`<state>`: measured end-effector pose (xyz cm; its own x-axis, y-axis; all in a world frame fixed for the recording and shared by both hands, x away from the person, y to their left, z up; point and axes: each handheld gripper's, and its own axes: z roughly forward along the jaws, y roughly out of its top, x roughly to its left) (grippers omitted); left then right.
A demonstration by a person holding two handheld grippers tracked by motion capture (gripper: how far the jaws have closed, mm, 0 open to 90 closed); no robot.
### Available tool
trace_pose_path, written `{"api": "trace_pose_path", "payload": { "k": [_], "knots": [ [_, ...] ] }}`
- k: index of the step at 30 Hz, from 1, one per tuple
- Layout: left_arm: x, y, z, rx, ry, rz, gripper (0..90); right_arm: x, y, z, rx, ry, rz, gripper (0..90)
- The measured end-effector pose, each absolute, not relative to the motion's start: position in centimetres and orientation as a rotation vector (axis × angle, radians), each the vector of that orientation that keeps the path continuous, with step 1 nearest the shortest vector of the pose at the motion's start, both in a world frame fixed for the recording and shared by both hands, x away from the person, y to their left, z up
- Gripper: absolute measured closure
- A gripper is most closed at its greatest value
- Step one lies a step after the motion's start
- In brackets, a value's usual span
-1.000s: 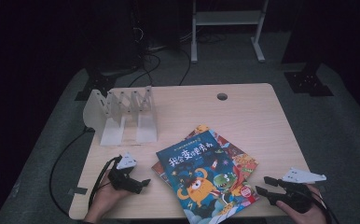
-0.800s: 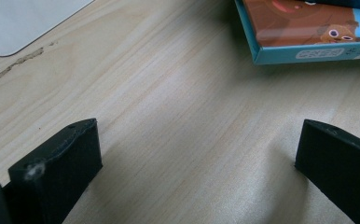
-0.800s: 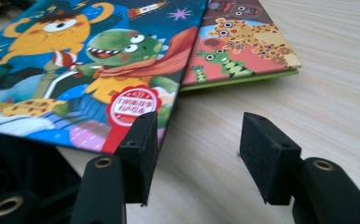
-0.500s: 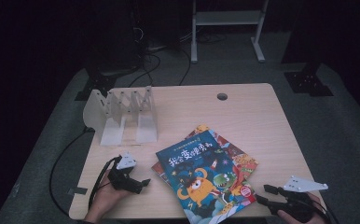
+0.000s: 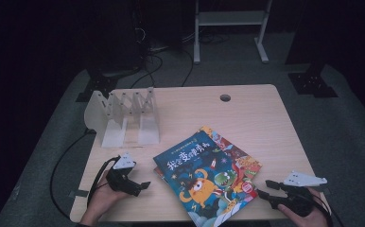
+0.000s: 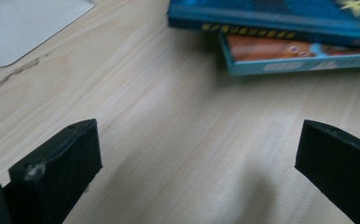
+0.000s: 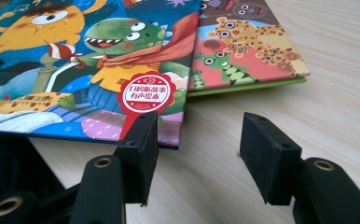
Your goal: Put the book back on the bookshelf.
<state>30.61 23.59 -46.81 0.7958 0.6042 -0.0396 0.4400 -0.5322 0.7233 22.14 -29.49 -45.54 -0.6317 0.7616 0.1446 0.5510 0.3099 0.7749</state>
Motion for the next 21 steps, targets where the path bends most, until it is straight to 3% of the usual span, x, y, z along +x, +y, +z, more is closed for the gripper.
{"api": "trace_pose_path", "payload": {
  "k": [11, 21],
  "knots": [
    [31.1, 22.1, -45.0, 2.178, 0.67, 0.271, 0.0, 23.9, -29.4, -45.9, 1.19, 2.343, 1.173, 46.0],
    [32.6, 20.4, -45.5, 2.188, 0.64, 0.213, 0.0, 24.7, -29.2, -45.9, 1.191, 2.337, 1.168, 46.0]
  ]
}}
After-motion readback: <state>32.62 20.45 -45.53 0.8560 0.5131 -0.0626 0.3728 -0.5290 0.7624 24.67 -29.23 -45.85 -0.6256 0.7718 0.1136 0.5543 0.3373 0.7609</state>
